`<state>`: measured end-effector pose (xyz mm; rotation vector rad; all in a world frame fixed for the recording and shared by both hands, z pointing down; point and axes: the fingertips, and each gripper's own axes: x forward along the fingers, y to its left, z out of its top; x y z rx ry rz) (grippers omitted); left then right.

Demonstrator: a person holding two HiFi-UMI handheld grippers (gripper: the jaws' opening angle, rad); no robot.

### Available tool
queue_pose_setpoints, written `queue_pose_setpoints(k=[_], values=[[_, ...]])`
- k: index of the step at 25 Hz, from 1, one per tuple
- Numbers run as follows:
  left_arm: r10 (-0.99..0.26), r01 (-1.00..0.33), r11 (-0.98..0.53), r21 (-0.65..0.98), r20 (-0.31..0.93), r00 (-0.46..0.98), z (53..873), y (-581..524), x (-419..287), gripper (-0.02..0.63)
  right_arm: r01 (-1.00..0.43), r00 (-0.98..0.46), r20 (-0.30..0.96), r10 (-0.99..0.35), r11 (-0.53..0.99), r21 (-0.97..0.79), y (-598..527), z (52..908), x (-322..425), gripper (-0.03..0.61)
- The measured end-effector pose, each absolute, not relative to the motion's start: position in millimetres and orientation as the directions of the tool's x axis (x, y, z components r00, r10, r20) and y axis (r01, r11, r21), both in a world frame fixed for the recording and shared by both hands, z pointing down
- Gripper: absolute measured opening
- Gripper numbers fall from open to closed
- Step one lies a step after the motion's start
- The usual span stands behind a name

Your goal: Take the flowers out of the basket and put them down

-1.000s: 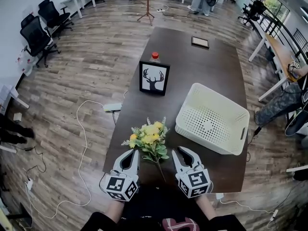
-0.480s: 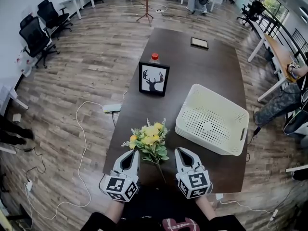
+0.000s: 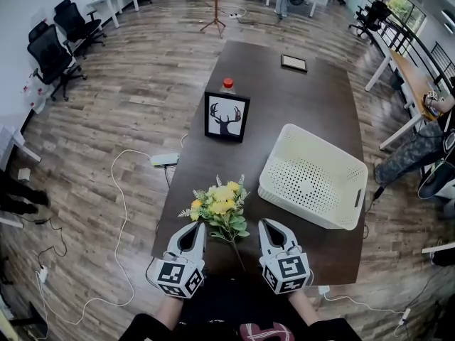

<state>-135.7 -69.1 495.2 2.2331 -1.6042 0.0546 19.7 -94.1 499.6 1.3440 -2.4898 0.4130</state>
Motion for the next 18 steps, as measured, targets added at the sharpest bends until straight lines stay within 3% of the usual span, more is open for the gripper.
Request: queue_pose_setpoints(k=[18], values=[[-0.895,-0.92,-0.272,0.281,0.277,0.35,506,-68,-130,0.008,-0.844,-0.52,0.387,-0.762,0.527,-0.098,-95,508,23,0.006]])
